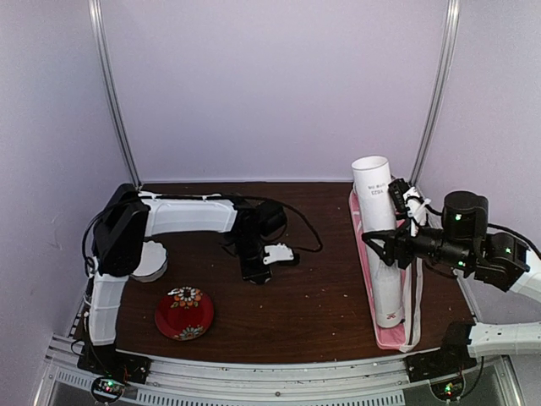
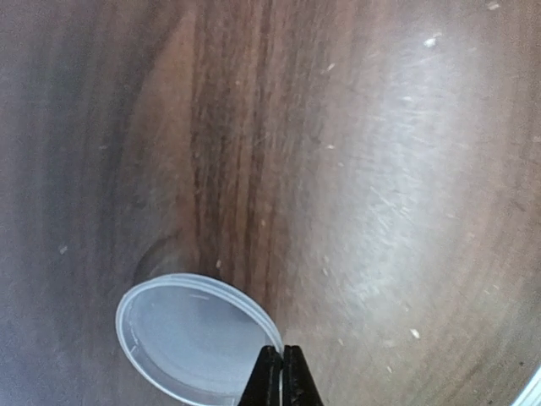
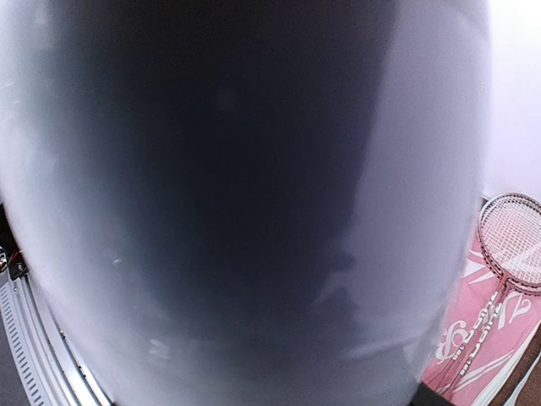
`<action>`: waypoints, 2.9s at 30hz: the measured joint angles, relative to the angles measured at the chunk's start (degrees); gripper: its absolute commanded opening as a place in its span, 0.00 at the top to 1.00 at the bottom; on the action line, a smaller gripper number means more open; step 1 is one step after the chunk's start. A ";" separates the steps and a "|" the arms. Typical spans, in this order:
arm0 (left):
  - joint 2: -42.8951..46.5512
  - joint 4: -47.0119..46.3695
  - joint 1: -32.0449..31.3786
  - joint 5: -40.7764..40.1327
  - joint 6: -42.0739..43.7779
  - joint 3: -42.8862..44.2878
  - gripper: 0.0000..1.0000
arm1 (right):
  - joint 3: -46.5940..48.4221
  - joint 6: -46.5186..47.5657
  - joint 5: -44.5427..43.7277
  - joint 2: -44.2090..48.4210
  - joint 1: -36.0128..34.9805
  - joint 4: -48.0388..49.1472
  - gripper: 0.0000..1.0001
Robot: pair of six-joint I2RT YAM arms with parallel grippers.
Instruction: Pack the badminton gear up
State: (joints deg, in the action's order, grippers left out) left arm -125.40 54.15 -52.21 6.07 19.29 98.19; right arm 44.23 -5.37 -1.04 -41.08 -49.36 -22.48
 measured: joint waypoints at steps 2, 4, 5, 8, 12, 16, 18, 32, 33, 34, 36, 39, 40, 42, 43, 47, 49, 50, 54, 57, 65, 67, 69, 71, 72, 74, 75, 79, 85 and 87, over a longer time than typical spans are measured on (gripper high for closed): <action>3.21 -0.52 0.02 0.15 -0.57 -1.81 1.00 | 0.00 0.48 0.33 -0.35 0.00 -0.02 0.43; 8.11 -1.27 0.04 0.59 -1.36 -3.63 1.00 | 0.04 1.09 1.03 -0.92 0.00 -0.04 0.43; 10.95 -1.70 0.13 1.03 -1.84 -4.22 1.00 | 0.09 1.38 1.49 -1.25 0.00 -0.09 0.43; 20.59 -3.87 0.55 2.80 -2.97 -5.16 1.00 | 0.35 2.86 3.30 -2.12 0.00 -0.28 0.43; 29.75 -6.01 1.16 3.45 -4.09 -5.25 1.00 | 0.98 4.74 5.38 -2.51 0.00 -0.57 0.42; 35.50 -6.82 1.38 4.98 -5.57 -6.14 1.00 | 3.23 7.04 7.32 -4.09 -0.68 -1.09 0.42; 38.69 -7.56 1.38 6.71 -6.82 -7.30 1.00 | 4.72 8.57 7.43 -5.55 -1.90 -1.31 0.42; 54.36 -12.17 -2.58 23.87 -16.76 -7.48 1.00 | 12.09 18.86 -1.88 -16.57 -14.62 -4.57 0.42; 54.31 -12.15 -3.45 24.50 -17.05 -7.52 1.00 | 12.70 19.37 -2.91 -17.31 -15.26 -4.81 0.42; 54.25 -12.11 -4.13 24.87 -17.22 -7.56 1.00 | 13.03 19.78 -3.61 -17.84 -15.65 -4.83 0.42; 54.18 -12.11 -5.42 25.29 -17.55 -7.74 1.00 | 14.10 20.55 -5.25 -18.99 -16.50 -5.27 0.42; 54.18 -13.38 -6.56 25.94 -18.51 -8.76 1.00 | 15.85 21.53 -7.26 -20.92 -17.84 -5.62 0.42; 54.07 -14.01 -6.75 26.03 -18.93 -9.16 1.00 | 16.11 21.73 -7.63 -21.24 -18.08 -5.64 0.42; 53.70 -15.08 -6.78 26.16 -19.74 -9.60 1.00 | 16.68 21.94 -8.39 -21.90 -18.67 -6.01 0.42; 53.37 -15.45 -6.78 26.25 -20.06 -9.60 1.00 | 16.83 21.97 -8.72 -22.12 -18.93 -6.21 0.42; 51.82 -17.11 -6.78 26.49 -21.24 -9.60 1.00 | 17.99 21.97 -10.08 -23.23 -19.65 -7.17 0.42; 51.15 -17.33 -6.78 26.82 -21.59 -9.60 1.00 | 18.38 21.92 -10.78 -23.45 -19.87 -7.58 0.42; 50.88 -17.40 -6.78 27.06 -21.77 -9.60 1.00 | 18.49 21.92 -11.08 -23.47 -20.02 -7.76 0.42; 50.05 -18.18 -6.78 28.00 -22.40 -9.64 1.00 | 19.08 21.81 -12.35 -23.82 -20.11 -8.24 0.42; 50.01 -19.47 -6.78 28.50 -22.93 -10.49 1.00 | 19.28 21.68 -12.96 -23.98 -20.15 -8.24 0.42; 49.07 -20.70 -6.78 28.61 -23.76 -11.30 1.00 | 19.28 21.70 -13.73 -23.98 -20.28 -8.94 0.43; 48.70 -21.07 -6.78 28.63 -23.78 -11.30 1.00 | 19.28 21.73 -13.84 -23.98 -20.48 -9.05 0.43; 48.35 -21.22 -6.78 28.72 -23.78 -11.30 1.00 | 19.28 21.79 -13.92 -23.98 -20.74 -9.09 0.43; 48.11 -21.24 -6.78 28.98 -23.78 -11.30 1.00 | 19.28 21.97 -14.16 -23.98 -21.09 -9.22 0.43; 48.00 -21.27 -6.78 29.29 -23.78 -11.30 1.00 | 19.28 22.10 -14.29 -23.98 -21.31 -9.33 0.43; 47.82 -21.46 -6.78 30.03 -23.78 -11.30 1.00 | 19.28 22.43 -14.27 -23.98 -21.68 -9.44 0.42; 47.71 -21.46 -6.78 30.53 -23.78 -11.30 1.00 | 19.28 22.60 -14.27 -23.98 -21.88 -9.42 0.42; 47.63 -21.53 -6.78 32.48 -23.80 -11.30 1.00 | 19.28 23.19 -14.25 -23.96 -22.14 -9.31 0.42; 47.63 -21.55 -6.78 33.66 -24.11 -11.30 1.00 | 19.28 23.47 -14.25 -23.82 -22.29 -9.27 0.42; 47.54 -21.53 -6.78 33.66 -24.15 -11.30 1.00 | 19.28 23.58 -14.27 -23.82 -22.38 -9.27 0.42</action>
State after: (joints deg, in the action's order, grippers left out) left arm -77.87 32.62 -58.98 39.72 -4.86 86.89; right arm 63.51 18.22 -15.31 -64.90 -71.75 -31.75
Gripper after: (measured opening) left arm 0.008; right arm 0.627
